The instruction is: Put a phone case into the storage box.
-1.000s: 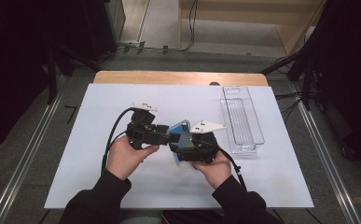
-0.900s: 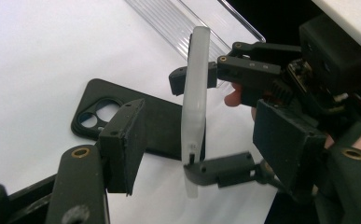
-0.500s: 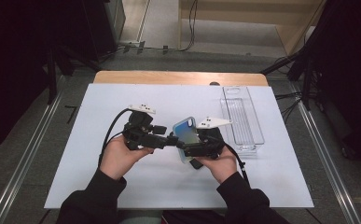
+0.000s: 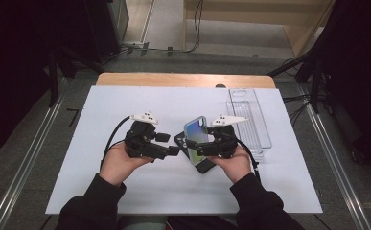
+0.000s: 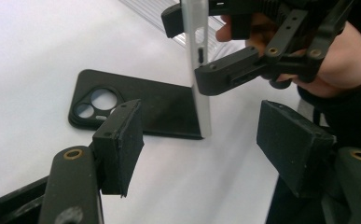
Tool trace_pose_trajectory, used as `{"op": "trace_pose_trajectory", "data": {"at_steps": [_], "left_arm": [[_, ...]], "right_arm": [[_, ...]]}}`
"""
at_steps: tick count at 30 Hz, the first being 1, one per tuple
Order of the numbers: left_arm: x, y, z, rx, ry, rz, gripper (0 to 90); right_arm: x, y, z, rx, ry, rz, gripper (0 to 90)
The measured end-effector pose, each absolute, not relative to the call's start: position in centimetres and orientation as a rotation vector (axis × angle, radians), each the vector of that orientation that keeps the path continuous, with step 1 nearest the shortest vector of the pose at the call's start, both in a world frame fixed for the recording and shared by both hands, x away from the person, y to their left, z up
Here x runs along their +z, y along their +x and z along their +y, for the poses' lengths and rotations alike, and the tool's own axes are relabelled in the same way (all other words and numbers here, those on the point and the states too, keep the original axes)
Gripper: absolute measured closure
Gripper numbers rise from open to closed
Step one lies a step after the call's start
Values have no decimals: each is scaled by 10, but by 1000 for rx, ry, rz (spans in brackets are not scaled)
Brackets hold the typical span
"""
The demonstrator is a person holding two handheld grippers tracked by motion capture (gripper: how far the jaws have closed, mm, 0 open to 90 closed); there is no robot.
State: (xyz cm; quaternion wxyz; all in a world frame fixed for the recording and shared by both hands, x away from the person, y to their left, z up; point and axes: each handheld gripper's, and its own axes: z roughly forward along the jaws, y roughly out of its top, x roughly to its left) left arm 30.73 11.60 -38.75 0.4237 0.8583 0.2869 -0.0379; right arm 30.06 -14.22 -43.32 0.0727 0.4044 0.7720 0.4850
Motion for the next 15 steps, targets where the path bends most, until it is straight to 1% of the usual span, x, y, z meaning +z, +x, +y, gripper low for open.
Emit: {"op": "trace_pose_trajectory", "data": {"at_steps": [7, 13, 15], "left_arm": [[-402, 305, 120, -131, 2176, 701, 318], [-417, 305, 130, -119, 2193, 728, 316], [-419, 305, 131, -126, 2203, 733, 293]], "right_arm": [[-430, 299, -143, 1448, 1170, 2339, 163], [-428, 298, -145, 1447, 1159, 2343, 163], [-428, 299, -146, 1444, 1160, 2346, 163]]}}
